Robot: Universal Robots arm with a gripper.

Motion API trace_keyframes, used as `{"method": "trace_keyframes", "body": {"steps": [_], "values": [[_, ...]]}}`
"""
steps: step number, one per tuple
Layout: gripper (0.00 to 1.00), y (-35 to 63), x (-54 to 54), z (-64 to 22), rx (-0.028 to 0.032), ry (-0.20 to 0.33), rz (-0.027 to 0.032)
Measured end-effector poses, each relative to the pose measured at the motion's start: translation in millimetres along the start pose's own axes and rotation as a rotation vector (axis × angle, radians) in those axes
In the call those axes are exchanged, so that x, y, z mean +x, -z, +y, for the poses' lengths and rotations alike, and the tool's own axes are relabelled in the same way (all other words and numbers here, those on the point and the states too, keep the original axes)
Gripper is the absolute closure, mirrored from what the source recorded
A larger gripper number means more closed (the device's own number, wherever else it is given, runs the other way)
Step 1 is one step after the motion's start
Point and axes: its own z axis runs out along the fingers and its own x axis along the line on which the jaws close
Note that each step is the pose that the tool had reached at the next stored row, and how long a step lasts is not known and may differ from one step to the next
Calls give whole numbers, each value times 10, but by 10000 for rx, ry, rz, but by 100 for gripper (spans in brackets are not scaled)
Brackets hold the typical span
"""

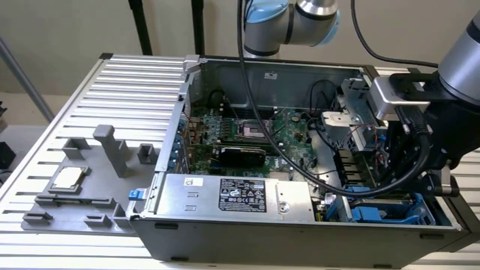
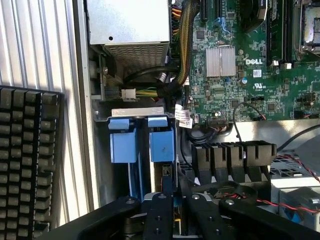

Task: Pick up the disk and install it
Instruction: 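Insert the second disk wire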

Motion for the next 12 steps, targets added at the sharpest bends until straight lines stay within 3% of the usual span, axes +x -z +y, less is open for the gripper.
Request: {"method": "trace_keyframes", "body": {"steps": [12], "values": [[84, -49, 5, 19, 64, 30, 42]]}}
